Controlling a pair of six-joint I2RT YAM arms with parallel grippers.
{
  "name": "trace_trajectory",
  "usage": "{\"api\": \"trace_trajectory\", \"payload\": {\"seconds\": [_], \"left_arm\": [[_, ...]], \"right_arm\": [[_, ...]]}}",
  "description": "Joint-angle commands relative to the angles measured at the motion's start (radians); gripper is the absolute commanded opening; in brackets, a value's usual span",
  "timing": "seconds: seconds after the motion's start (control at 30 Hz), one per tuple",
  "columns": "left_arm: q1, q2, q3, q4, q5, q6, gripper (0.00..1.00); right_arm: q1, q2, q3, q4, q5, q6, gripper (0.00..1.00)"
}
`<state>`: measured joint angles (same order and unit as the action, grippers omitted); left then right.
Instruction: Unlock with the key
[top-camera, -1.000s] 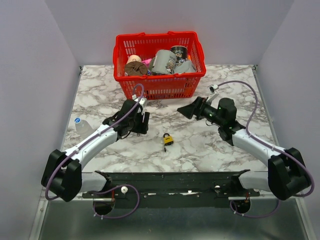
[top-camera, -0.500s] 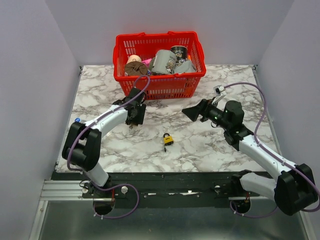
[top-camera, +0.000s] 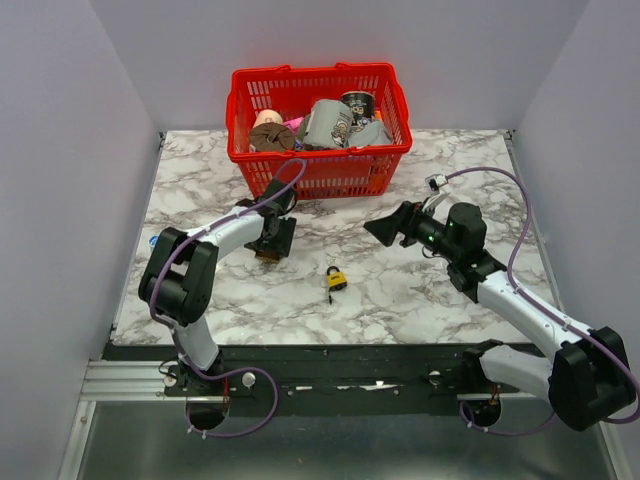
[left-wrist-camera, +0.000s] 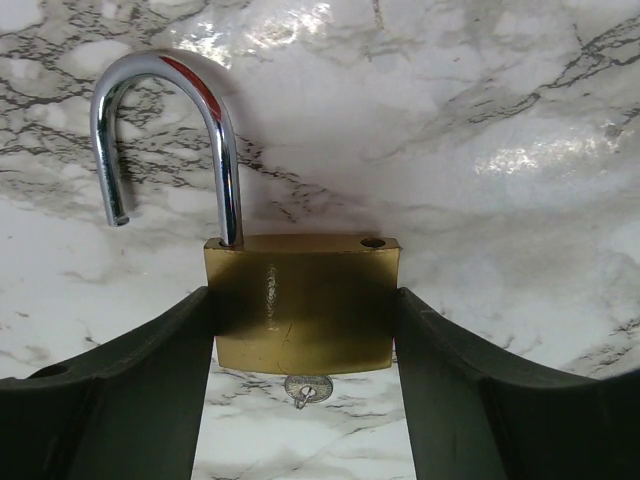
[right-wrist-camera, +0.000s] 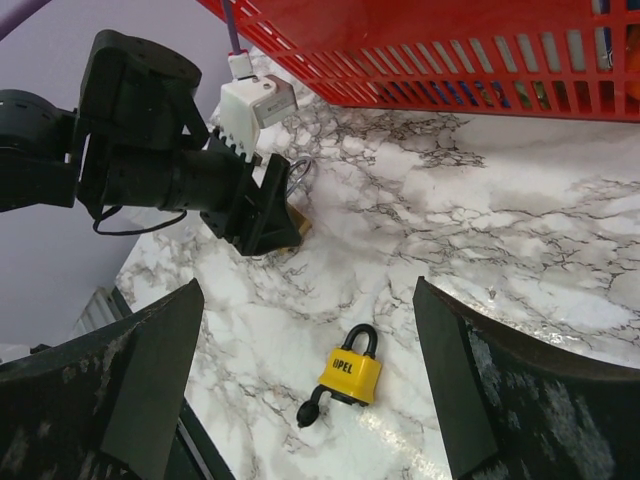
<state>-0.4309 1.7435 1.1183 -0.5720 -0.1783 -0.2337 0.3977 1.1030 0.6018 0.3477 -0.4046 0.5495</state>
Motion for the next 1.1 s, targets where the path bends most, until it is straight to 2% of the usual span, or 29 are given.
{"api": "trace_trajectory", "payload": {"seconds": [0.0,0.4,0.43,0.47,0.53,0.57,0.67,0.97,1.07], "left_arm": [[0.023,0.014,0.031,0.02,0.112,-0.012,0.0],[0.06,0.057,0.041,0.014,0.117,-0.05,0.0],[0.061,0.057,0.043,0.014,0.122,-0.052,0.03],[0.061,0.056,0.043,0.011,0.123,-0.05,0.16],[0.064,0.053,0.043,0.009,0.125,-0.047,0.29],[0.063,0.05,0.043,0.008,0.131,-0.047,0.42],[0.063,0.042,0.041,0.008,0.129,-0.044,0.58],[0.063,0.018,0.038,0.008,0.135,-0.041,0.87],[0.064,0.011,0.038,0.008,0.138,-0.038,0.92]], "right_arm": [[-0.005,-0.005,-0.007,-0.007,0.01,-0.013,0.95],[-0.005,0.001,-0.013,-0.001,0.001,-0.005,0.95],[-0.005,0.001,-0.014,0.0,0.0,-0.006,0.95],[-0.007,0.0,-0.016,0.0,0.001,-0.006,0.95],[-0.005,-0.002,-0.016,-0.001,0.001,-0.006,0.95],[-0.005,-0.002,-0.017,-0.001,0.001,-0.008,0.95],[-0.005,-0.003,-0.02,-0.003,0.001,-0.008,0.95],[-0.005,-0.011,-0.02,-0.016,0.007,-0.017,0.95],[-0.005,-0.012,-0.017,-0.021,0.009,-0.019,0.95]]}}
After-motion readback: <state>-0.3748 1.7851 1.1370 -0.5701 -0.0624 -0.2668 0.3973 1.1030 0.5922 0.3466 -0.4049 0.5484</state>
